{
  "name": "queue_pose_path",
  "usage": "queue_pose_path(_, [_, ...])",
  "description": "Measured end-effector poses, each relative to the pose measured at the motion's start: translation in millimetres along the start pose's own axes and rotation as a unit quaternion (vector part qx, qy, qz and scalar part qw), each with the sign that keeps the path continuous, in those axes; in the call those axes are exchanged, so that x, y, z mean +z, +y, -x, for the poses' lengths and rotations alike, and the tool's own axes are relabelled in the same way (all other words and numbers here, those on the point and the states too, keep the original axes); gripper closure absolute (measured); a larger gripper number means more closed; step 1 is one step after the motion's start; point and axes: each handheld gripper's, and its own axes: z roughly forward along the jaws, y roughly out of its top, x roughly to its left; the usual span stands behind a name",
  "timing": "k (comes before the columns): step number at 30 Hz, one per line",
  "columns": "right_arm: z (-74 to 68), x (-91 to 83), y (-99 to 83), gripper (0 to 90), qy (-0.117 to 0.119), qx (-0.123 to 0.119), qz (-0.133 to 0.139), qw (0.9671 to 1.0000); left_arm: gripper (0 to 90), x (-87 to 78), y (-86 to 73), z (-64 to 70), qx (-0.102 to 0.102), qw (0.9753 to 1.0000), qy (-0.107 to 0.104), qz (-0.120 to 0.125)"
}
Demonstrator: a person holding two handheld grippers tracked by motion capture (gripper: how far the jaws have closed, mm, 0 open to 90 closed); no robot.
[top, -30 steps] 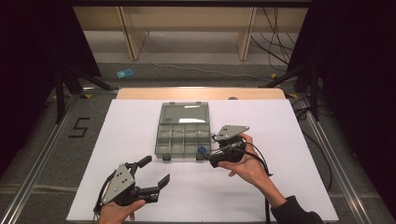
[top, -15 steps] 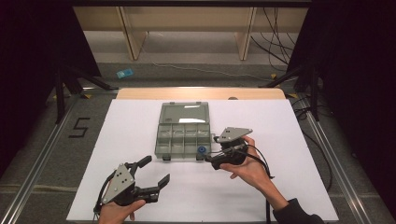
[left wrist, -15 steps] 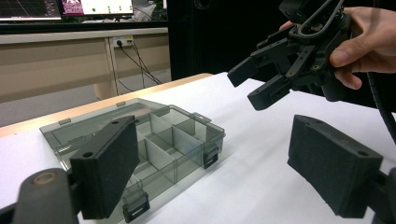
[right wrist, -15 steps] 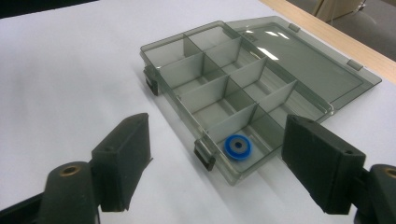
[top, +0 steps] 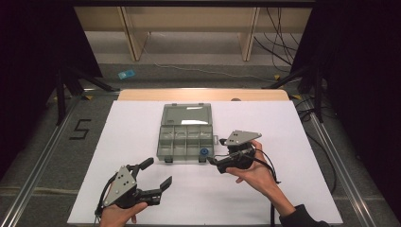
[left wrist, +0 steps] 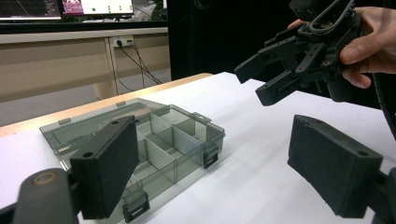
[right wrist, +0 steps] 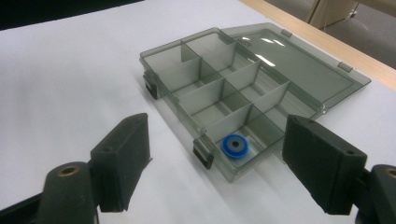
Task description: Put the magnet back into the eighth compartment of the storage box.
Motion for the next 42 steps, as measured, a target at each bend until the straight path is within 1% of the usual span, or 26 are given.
queue_pose_path(2, [0.3,-0.4,-2.0,24.3,-0.005,-0.001,0.006,1.0000,16.0,0.0,0.0,0.1,0.000,1.0000,0.000,0.000])
queue_pose_path(3, [0.1,-0.4,-2.8,24.2,-0.004,0.000,0.009,1.0000,16.0,-0.2,0.1,0.1,0.001,1.0000,0.000,0.000])
queue_pose_path(4, [-0.1,-1.3,-3.4,24.3,0.002,0.005,0.007,1.0000,16.0,0.9,-0.6,0.2,-0.004,1.0000,-0.005,0.006])
queue_pose_path(7, [-0.7,-3.5,-5.0,24.3,0.000,0.006,0.011,0.9999,16.0,0.7,-0.5,0.0,-0.003,1.0000,-0.005,0.006])
queue_pose_path(8, [-1.5,-3.6,-5.6,24.2,0.005,0.010,0.015,0.9998,16.0,0.7,-0.5,0.0,-0.003,1.0000,-0.005,0.006])
queue_pose_path(9, [-1.2,-4.9,-5.9,24.3,0.001,0.004,0.017,0.9998,16.0,0.8,-0.5,0.2,-0.003,1.0000,-0.005,0.006])
queue_pose_path(10, [-2.1,-5.7,-6.5,24.3,0.003,0.009,0.018,0.9998,16.0,0.8,-0.5,0.4,-0.004,1.0000,-0.005,0.006])
queue_pose_path(11, [-2.5,-5.7,-7.3,24.3,0.004,0.010,0.024,0.9997,16.0,0.5,-0.1,0.0,0.000,1.0000,-0.003,0.003])
queue_pose_path(12, [-2.6,-6.9,-7.8,24.3,0.000,0.010,0.025,0.9996,16.0,0.9,-0.5,0.5,-0.005,1.0000,-0.005,0.006])
queue_pose_path(13, [-3.0,-7.0,-8.5,24.3,0.004,0.013,0.028,0.9995,16.0,0.8,-0.5,0.4,-0.004,1.0000,-0.005,0.005])
queue_pose_path(17, [-3.8,-11.1,-10.5,24.5,-0.001,0.012,0.041,0.9991,16.0,0.8,-0.4,0.5,-0.003,1.0000,-0.005,0.006])
queue_pose_path(20, [-3.9,-12.7,-13.3,24.4,0.001,0.015,0.046,0.9988,16.0,0.8,-0.5,0.6,-0.004,1.0000,-0.005,0.006])
queue_pose_path(21, [-4.4,-13.6,-14.2,24.4,0.005,0.019,0.043,0.9989,16.0,0.8,-0.4,0.4,-0.003,1.0000,-0.005,0.005])
queue_pose_path(22, [-4.4,-14.3,-15.0,24.4,0.007,0.020,0.044,0.9988,16.0,0.1,0.0,0.2,0.000,1.0000,-0.002,0.000])
queue_pose_path(23, [-3.8,-14.3,-15.9,24.4,0.004,0.016,0.051,0.9986,16.0,0.1,0.0,0.4,0.000,1.0000,-0.002,0.000])
queue_pose_path(26, [-4.5,-17.2,-17.7,24.3,0.007,0.023,0.051,0.9984,16.0,0.1,0.0,0.8,0.000,1.0000,-0.002,-0.001])
queue_pose_path(27, [-3.8,-17.5,-18.2,24.2,0.004,0.018,0.057,0.9982,15.9,0.1,0.0,1.0,0.000,1.0000,-0.003,-0.001])
queue_pose_path(29, [-4.9,-19.0,-19.7,24.2,0.008,0.025,0.055,0.9981,16.0,0.0,-0.1,0.7,0.000,1.0000,-0.003,-0.001])
queue_pose_path(30, [-4.2,-19.2,-20.3,24.0,0.004,0.018,0.060,0.9980,16.0,0.1,0.0,0.6,0.000,1.0000,-0.003,-0.001])
queue_pose_path(32, [-5.8,-19.9,-21.5,23.8,0.007,0.026,0.062,0.9977,16.0,0.1,0.0,0.8,0.000,1.0000,-0.003,-0.001])
queue_pose_path(33, [-5.3,-21.4,-22.0,23.8,0.002,0.019,0.065,0.9977,16.0,0.2,-0.1,0.9,0.000,1.0000,-0.003,-0.001])
queue_pose_path(35, [-6.6,-23.1,-23.6,23.7,0.008,0.027,0.062,0.9977,16.0,0.2,-0.1,0.8,0.000,1.0000,-0.003,-0.002])
queue_pose_path(39, [-6.6,-25.2,-26.7,23.7,0.006,0.021,0.070,0.9973,15.9,0.3,-0.1,0.6,0.000,1.0000,-0.003,-0.001])
queue_pose_path(40, [-7.6,-26.7,-27.7,23.7,0.006,0.028,0.069,0.9972,15.9,0.3,-0.2,0.6,0.000,1.0000,-0.003,-0.002])
queue_pose_path(41, [-7.9,-28.7,-29.8,23.7,0.005,0.028,0.077,0.9966,15.9,0.3,-0.2,0.6,0.000,1.0000,-0.003,-0.001])
queue_pose_path(42, [-7.9,-28.7,-29.8,23.7,0.005,0.028,0.077,0.9966,15.9,0.3,-0.2,0.6,0.000,1.0000,-0.003,-0.001])
